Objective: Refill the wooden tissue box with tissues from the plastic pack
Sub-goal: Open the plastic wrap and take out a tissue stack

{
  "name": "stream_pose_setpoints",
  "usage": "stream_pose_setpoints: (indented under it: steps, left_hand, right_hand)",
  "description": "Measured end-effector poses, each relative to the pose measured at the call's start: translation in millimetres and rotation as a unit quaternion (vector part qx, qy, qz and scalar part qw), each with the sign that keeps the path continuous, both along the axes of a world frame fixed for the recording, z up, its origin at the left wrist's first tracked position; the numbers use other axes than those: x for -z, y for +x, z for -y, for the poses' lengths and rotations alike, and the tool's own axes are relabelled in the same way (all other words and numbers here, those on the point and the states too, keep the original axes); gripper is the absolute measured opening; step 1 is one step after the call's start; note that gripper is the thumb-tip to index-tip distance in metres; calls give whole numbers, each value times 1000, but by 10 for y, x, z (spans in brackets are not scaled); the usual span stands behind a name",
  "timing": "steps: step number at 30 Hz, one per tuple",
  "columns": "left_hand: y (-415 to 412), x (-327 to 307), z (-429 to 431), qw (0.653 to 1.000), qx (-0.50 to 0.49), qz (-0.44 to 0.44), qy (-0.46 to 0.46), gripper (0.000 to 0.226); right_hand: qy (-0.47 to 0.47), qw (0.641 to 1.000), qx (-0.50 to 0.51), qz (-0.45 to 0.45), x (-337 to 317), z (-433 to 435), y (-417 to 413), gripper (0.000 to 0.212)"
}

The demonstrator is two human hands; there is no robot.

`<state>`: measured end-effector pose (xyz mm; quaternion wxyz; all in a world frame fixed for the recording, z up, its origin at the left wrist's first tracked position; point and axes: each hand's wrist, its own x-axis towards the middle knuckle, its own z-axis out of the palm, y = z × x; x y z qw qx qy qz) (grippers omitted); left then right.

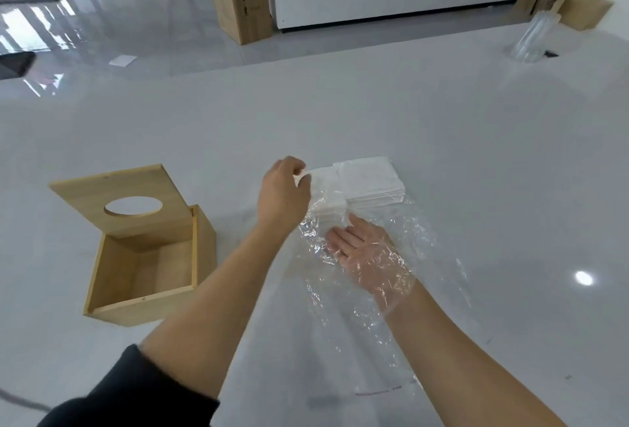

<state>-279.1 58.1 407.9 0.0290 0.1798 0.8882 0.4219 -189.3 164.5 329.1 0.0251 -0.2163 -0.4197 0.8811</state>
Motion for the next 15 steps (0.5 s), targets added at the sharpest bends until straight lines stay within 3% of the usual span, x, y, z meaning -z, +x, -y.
stream_pose_setpoints:
  steps: [1, 2, 5, 9, 15]
  left_hand:
    - [-109, 81, 10, 999, 2, 26, -46, 32]
    - [-203, 143, 18, 996, 9, 48, -79, 39]
    - [-404, 258, 88, 993, 19, 76, -94, 54]
    - [-573, 351, 124, 977, 36, 191, -88, 59]
    - [-628, 364, 153, 973, 12, 167, -157, 62]
  right_hand:
    - [-30, 997, -2, 76, -107, 25, 12, 36]
    - [-74, 994, -22, 79, -196, 69, 23, 25]
    - [-106, 989, 28, 95, -208, 61, 2, 50]
    - [-131, 975, 79, 159, -66, 77, -133, 70]
    - [-22, 977, 51, 204, -258, 139, -273, 24]
